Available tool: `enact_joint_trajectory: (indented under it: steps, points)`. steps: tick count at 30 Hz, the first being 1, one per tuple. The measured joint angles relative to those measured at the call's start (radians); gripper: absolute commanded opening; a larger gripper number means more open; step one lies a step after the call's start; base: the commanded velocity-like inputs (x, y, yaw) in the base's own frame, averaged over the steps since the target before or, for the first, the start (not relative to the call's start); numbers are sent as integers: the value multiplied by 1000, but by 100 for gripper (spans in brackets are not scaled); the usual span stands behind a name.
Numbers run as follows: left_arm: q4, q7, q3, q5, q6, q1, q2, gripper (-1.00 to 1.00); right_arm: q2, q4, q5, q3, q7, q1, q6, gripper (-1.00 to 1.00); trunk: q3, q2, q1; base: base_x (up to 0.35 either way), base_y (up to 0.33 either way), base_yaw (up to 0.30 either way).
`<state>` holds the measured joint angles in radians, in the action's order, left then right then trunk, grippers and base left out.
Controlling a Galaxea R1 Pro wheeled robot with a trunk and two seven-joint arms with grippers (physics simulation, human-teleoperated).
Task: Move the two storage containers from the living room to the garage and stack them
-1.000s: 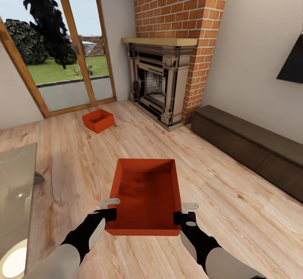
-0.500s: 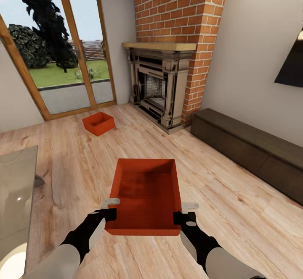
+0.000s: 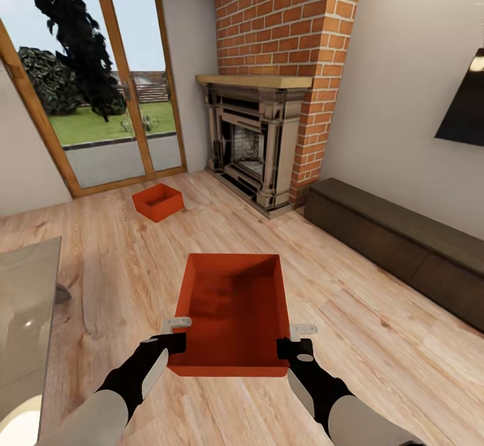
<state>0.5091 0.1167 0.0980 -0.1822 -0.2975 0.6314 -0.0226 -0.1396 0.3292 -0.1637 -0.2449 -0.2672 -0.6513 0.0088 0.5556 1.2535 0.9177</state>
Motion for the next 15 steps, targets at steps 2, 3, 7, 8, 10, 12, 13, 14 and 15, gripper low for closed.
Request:
enact_joint_trajectory:
  steps: [2,3,7,8,10,12,13,14,15]
  points:
    - [0,0,0,0,0,0,0,-100,0,0,0,0,0,0,0,-100,-3,0,0,0,0,0]
    - [0,0,0,0,0,0,0,-100,0,0,0,0,-1,0,0,-100,-5,0,0,0,0,0]
    - [0,-1,0,0,0,0,0,-100,0,0,0,0,-1,0,0,-100,-11,0,0,0,0,0]
    - [0,-1,0,0,0,0,0,-100,0,0,0,0,-1,0,0,-100,-13,0,0,0,0,0]
    - [0,-1,0,0,0,0,0,-100,0,0,0,0,-1,0,0,-100,-16,0,0,0,0,0]
    - [0,-1,0,0,0,0,0,-100,-1,0,0,0,-1,0,0,-100,-19,0,0,0,0,0]
    - [0,-1,0,0,0,0,0,-100,-1,0,0,0,-1,0,0,-100,-20,0,0,0,0,0]
    - [0,0,0,0,0,0,0,-100,0,0,0,0,0,0,0,-100,-22,0,0,0,0,0]
    - [0,1,0,0,0,0,0,-100,0,0,0,0,1,0,0,-100,-24,0,0,0,0,0]
